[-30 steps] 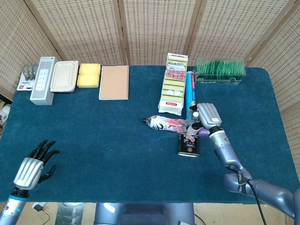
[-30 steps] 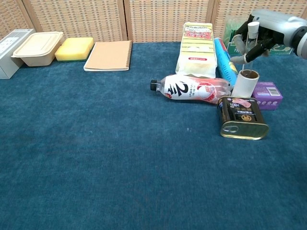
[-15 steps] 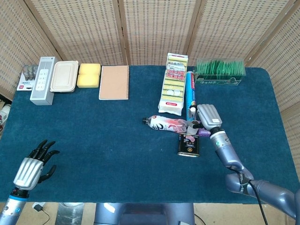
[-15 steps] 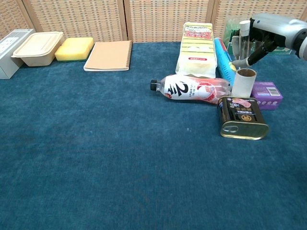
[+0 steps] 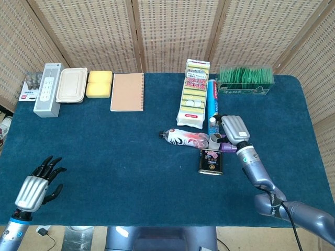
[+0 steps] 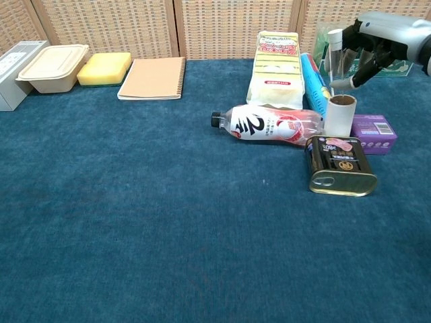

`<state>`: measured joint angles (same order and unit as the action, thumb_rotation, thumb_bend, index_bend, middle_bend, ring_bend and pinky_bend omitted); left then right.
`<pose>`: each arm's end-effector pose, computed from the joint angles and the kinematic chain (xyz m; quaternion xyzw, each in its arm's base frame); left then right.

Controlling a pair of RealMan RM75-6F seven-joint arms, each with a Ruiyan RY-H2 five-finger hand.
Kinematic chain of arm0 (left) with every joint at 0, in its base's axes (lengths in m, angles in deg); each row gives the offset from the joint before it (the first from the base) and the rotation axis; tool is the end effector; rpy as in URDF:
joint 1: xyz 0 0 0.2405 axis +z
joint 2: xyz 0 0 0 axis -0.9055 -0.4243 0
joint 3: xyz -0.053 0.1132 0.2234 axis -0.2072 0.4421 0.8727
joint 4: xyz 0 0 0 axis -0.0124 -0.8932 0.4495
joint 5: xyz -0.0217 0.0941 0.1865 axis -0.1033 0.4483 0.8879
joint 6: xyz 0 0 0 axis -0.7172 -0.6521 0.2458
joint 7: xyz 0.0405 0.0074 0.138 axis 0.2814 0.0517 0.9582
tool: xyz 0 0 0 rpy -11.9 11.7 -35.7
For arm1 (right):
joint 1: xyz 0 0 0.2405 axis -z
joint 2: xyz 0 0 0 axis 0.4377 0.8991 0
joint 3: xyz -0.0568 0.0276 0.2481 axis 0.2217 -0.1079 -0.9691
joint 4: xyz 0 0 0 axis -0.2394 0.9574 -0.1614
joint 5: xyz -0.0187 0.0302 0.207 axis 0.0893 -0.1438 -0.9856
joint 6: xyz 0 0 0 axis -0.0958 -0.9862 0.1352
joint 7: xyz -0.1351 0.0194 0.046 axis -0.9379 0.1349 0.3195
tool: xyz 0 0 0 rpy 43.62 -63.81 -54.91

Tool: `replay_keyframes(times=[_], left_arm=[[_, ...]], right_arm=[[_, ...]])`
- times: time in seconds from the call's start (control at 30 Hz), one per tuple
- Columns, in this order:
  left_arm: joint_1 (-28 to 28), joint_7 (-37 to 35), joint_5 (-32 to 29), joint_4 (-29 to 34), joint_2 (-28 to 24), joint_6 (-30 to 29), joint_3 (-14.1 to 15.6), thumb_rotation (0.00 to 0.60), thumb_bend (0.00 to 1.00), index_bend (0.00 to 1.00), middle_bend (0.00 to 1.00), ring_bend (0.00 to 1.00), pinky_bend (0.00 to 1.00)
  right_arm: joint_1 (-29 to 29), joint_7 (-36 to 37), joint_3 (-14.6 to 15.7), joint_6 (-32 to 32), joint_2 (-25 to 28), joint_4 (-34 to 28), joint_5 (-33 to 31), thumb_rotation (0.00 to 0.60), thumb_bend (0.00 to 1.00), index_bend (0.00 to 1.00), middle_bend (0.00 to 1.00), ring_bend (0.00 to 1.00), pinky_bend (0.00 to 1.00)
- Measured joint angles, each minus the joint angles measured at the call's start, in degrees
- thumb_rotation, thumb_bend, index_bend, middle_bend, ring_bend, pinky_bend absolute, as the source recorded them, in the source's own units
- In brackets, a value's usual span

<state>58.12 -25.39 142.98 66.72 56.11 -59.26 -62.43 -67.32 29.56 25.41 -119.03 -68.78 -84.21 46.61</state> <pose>-0.3380 0.1681 0.0691 -0.6686 -0.3430 -0.4309 0.4997 -0.1823 -0.3949 0.0499 0.6445 -0.4439 0.4462 0.4341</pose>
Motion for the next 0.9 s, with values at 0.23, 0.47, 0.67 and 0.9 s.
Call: replay_keyframes(times=[0.23,0.47,0.67,0.9], left_arm=[[0.01,-0.10,0.05,0.01,-0.03,-0.08,0.02,0.600,0.35,0.29,0.14,0.05,0.27],[0.05,-0.16,0.13,0.09,-0.08,-0.30,0.01,0.600,0.36,0.29,0.14,0.04,0.27],[0.04,-0.20,0.18,0.05,-0.06,-0.31,0.03,0.600,0.36,0.29,0.14,0.05,0.27],[0.08,-0.25,0.24,-0.05,-0.02,-0.41,0.06,0.600,0.35,0.29,0.14,0.05,0.27]], right_arm=[[0.13,-0.85,-0.15,0.61,1.54,-1.22,-0.70,0.600,0.34,0.43,0.41,0.38,0.45],[0.30,-1.31,-0.37,0.68,2.88,-2.33,-1.10,0.600,0.34,0.40,0.38,0.34,0.41],[0.66,-1.70,-0.48,0.40,4.20,-3.20,-1.31,0.600,0.34,0.40,0.38,0.34,0.40],[1.26,-1.89,-0.37,-0.23,5.55,-3.92,-1.07,0.600,0.34,0.40,0.37,0.33,0.40]])
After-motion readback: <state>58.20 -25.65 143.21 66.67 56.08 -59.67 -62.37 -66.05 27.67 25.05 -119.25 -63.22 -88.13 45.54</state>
